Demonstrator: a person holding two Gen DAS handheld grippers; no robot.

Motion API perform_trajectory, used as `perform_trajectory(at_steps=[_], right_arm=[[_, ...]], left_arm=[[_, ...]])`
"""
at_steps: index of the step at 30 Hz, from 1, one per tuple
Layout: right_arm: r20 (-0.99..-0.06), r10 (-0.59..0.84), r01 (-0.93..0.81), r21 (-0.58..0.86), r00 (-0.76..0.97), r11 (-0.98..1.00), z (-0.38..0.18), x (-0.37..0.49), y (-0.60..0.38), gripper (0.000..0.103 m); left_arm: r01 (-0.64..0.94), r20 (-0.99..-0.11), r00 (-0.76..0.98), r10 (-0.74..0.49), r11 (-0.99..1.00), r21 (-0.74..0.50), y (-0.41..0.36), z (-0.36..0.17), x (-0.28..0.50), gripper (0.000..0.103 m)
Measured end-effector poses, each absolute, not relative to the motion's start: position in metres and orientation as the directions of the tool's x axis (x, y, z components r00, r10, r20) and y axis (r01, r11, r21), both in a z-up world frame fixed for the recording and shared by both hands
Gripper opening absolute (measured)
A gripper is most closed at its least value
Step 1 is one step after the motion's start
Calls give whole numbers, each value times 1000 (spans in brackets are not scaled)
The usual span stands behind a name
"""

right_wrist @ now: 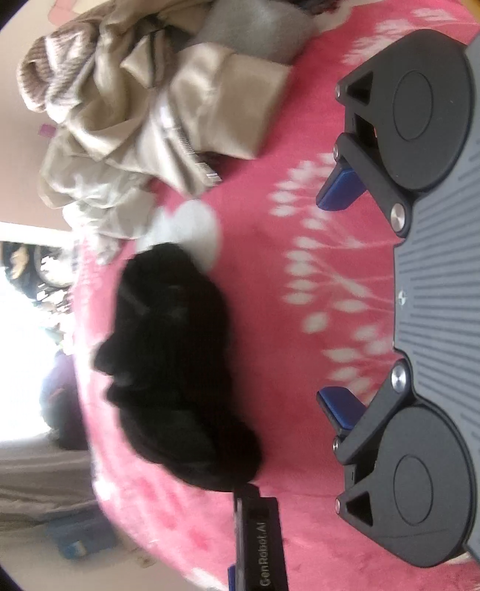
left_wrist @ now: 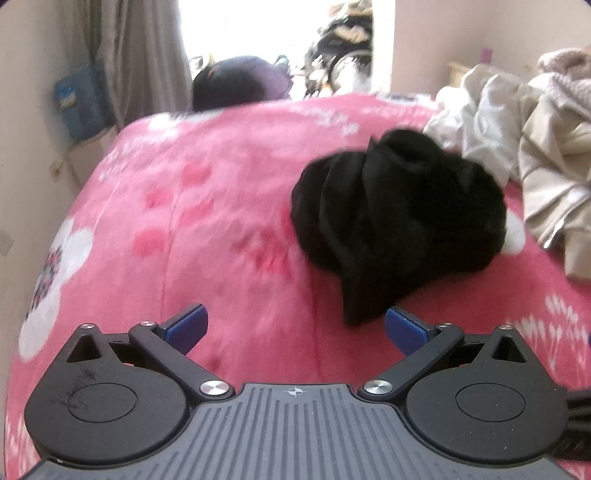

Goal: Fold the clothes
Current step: 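Grasp the black T-shirt with the right gripper while the left gripper grasps it too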

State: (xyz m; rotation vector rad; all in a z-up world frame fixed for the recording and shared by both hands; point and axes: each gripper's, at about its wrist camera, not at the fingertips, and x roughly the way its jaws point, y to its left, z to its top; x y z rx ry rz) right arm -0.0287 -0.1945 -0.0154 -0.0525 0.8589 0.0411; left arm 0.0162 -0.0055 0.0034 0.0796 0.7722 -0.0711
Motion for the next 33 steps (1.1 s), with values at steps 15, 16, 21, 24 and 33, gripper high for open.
perform_trajectory(at_steps=[15,16,21,24,33], right_arm=[[-675,252,-263,88,693,961,-20,144,-166,72],[-690,256,-274,87,677,958,-27,149,-163,62],[-689,278,-302,90,670,949,-32,145,-164,16],[-668,276,-283,102,691,954,-19,127,-174,10],[-613,329,-231,237,718,944,19,31,-221,9]], left_arm=[[278,-615,760,-211,960,14,-23,-24,106,60],[289,-619,753,-223,957,7,-23,-27,108,52],[336,-613,741,-272,942,-13,-25,-30,104,15],[345,-602,750,-273,939,4,-26,-24,95,9],[418,-599,711,-368,907,-62,-6,7,39,6]])
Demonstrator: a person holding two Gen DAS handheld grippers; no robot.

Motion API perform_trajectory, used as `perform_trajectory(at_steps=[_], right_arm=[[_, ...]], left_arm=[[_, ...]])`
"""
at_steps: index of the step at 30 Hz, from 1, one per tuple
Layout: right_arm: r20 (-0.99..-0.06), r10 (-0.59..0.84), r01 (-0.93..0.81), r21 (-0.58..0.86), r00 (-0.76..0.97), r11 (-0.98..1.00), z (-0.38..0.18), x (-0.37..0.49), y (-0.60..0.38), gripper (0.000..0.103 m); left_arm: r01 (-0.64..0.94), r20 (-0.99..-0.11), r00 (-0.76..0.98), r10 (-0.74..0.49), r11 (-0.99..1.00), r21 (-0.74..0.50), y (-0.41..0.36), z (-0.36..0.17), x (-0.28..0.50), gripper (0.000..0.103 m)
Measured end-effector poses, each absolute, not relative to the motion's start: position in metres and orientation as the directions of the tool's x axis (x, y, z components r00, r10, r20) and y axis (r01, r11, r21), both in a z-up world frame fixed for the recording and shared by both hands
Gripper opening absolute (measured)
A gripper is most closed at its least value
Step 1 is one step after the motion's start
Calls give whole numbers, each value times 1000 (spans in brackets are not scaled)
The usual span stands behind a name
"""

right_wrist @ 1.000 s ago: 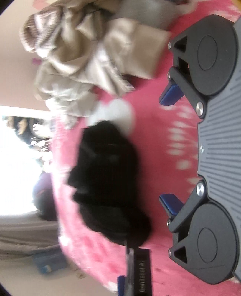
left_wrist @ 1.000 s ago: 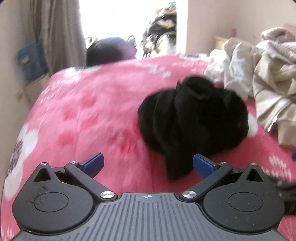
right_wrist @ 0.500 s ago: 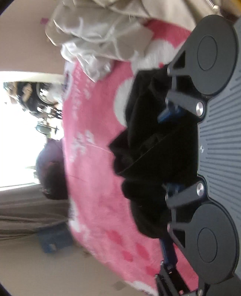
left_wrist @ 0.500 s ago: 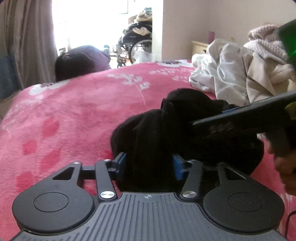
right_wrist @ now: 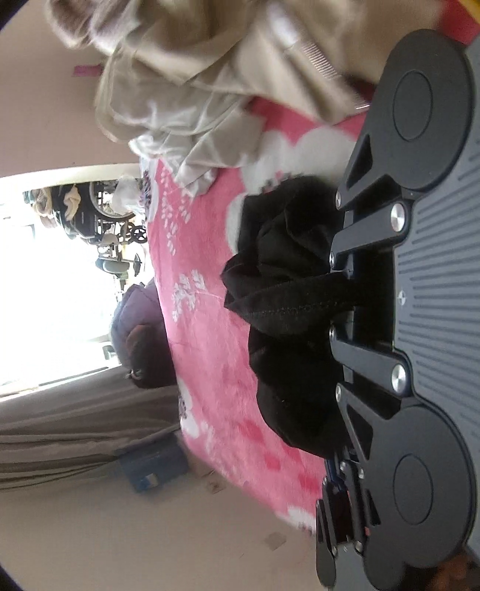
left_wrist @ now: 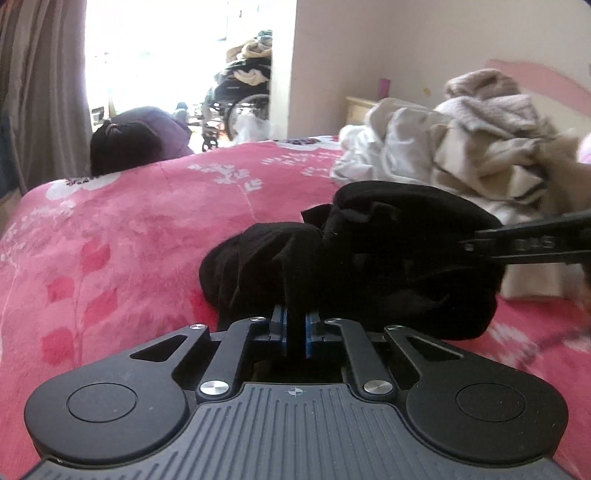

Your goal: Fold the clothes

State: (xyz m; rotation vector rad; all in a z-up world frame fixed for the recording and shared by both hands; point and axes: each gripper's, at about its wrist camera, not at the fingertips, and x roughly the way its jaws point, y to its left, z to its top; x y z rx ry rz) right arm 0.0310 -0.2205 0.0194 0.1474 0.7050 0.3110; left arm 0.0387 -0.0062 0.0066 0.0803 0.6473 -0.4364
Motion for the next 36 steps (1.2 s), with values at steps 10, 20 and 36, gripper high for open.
perform_trajectory(at_steps=[10,20,36], right_arm=[[-676,355,-113,376,645,920,11,-103,-274,9],[-798,219,74,312,562,947,-19,-148,-314,14],[-706,240,-187,154,666,970,37,-111,-271,56]], left_arm=[[518,-714,576,-397,853,-55,20,11,-45,5],[479,-763,572,-301,878,12,47,10,-65,10],[693,-707,519,-481,721,17,1,22,-64,47]])
